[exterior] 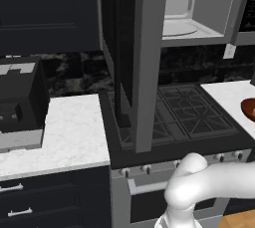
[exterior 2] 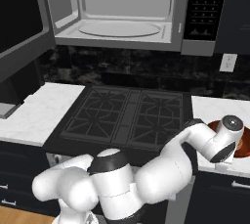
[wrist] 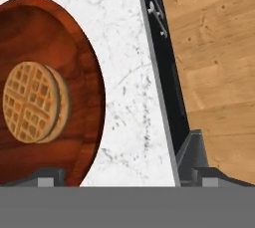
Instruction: Open the microwave, place the bowl with waffle inside the microwave, then close the microwave door and turn it on.
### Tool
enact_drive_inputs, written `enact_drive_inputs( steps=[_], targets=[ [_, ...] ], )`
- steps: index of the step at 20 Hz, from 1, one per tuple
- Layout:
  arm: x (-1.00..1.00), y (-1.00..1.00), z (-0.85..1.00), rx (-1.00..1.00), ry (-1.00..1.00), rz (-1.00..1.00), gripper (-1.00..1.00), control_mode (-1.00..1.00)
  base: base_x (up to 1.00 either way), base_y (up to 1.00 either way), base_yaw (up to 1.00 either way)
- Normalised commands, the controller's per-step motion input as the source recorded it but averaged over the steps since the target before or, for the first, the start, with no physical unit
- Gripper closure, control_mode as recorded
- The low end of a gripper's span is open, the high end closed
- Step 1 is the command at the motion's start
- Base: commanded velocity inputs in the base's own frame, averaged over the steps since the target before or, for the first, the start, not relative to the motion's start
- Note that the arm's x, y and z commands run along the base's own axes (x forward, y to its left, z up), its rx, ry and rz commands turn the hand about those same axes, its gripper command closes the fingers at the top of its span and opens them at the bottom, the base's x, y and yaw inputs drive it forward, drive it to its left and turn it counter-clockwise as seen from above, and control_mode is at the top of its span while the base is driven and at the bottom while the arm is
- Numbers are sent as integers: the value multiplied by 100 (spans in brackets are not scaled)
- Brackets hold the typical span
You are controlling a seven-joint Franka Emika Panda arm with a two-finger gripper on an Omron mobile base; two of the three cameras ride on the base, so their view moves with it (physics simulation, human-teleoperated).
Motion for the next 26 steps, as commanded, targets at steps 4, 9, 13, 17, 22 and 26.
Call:
enact_drive_inputs(
  steps=[4, 9, 13, 17, 22, 26],
  targets=[
    [28, -14, -18, 0, 0, 1, -100, -100, 0, 0, 0],
    [18, -14, -14, 0, 0, 0, -100, -100, 0, 0, 0],
    [8, -6, -19, 0, 0, 0, -100, -100, 0, 0, 0],
    [14, -2, -24, 0, 0, 0, -100, -100, 0, 0, 0],
    [31, -9, -21, 0, 2, 0, -100, -100, 0, 0, 0],
    [29, -12, -20, 0, 3, 0, -100, -100, 0, 0, 0]
  ],
)
